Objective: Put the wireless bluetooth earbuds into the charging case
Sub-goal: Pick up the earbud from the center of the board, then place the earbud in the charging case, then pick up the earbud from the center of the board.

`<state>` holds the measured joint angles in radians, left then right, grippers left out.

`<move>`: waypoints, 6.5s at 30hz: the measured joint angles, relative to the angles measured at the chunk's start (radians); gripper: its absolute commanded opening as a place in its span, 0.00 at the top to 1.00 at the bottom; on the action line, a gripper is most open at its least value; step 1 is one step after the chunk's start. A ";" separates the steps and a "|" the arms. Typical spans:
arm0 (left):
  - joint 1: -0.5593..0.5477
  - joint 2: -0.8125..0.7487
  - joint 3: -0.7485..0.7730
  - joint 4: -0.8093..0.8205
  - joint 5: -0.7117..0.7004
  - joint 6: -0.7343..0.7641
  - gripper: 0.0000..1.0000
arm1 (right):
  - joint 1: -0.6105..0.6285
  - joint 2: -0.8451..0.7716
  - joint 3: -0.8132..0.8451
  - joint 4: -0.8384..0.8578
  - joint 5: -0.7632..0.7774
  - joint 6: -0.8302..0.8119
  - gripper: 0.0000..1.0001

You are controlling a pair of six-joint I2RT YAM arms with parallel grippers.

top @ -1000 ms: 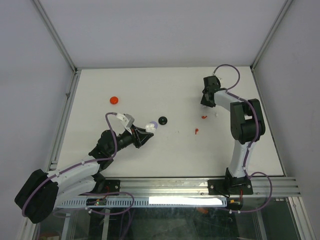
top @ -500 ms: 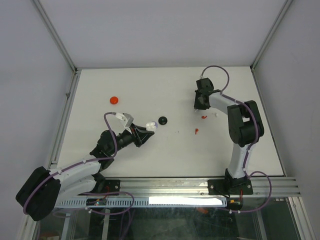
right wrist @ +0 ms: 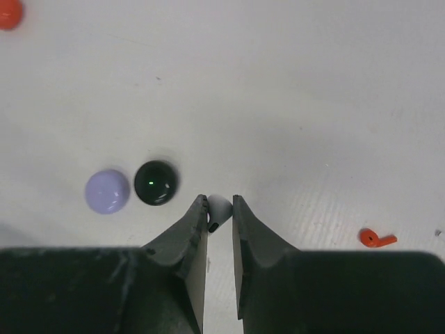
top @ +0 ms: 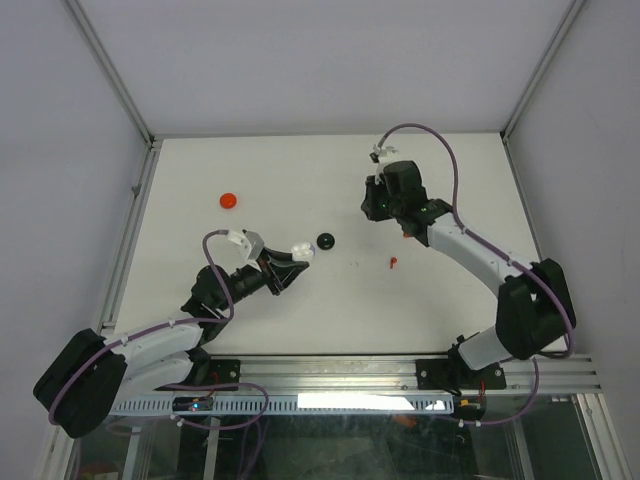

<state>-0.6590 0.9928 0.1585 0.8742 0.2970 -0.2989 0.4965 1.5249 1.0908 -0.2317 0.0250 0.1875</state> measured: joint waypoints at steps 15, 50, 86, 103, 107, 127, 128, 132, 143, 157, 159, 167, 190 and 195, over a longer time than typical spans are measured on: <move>0.006 0.045 0.007 0.131 0.105 0.080 1.00 | 0.234 -0.424 -0.188 0.232 -0.077 -0.197 0.87; 0.006 0.097 0.084 0.301 0.238 0.010 1.00 | 0.584 -0.487 -0.284 0.473 -0.095 -0.429 0.90; 0.006 0.090 0.114 0.275 0.233 -0.079 1.00 | 0.593 -0.479 -0.277 0.431 -0.115 -0.510 0.59; 0.006 0.082 0.025 0.279 0.175 -0.036 1.00 | 0.587 -0.447 -0.083 0.199 -0.004 -0.367 0.32; 0.006 0.068 -0.012 0.279 0.151 -0.023 1.00 | 0.548 -0.428 -0.043 0.124 0.086 -0.315 0.31; 0.006 -0.060 -0.043 0.195 0.097 0.005 1.00 | -0.070 -0.106 -0.024 -0.154 0.171 0.042 0.32; 0.006 -0.059 -0.043 0.195 0.097 0.005 1.00 | -0.097 -0.085 -0.024 -0.154 0.170 0.051 0.32; 0.006 -0.059 -0.043 0.195 0.097 0.005 1.00 | -0.191 0.006 -0.024 -0.147 0.156 0.078 0.33; 0.006 -0.038 -0.043 0.194 0.097 0.005 1.00 | -0.334 0.267 0.021 -0.096 0.090 0.110 0.33; 0.006 -0.031 -0.043 0.185 0.098 0.005 1.00 | -0.344 0.301 0.073 -0.085 0.048 0.101 0.36; 0.006 -0.031 -0.043 0.180 0.098 0.005 1.00 | -0.347 0.292 0.073 -0.092 0.058 0.093 0.36; 0.006 -0.031 -0.043 0.179 0.102 0.004 1.00 | -0.395 0.304 0.167 -0.129 0.065 0.048 0.37; 0.006 -0.037 -0.043 0.158 0.116 0.004 1.00 | -0.400 0.393 0.187 -0.193 0.020 0.040 0.43; 0.006 -0.037 -0.043 0.158 0.124 0.003 1.00 | -0.400 0.364 0.151 -0.198 0.018 0.042 0.43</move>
<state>-0.6525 0.9562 0.1150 1.0317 0.4213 -0.2955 0.0963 1.8889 1.2419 -0.4294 0.0433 0.2291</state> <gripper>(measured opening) 0.237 0.568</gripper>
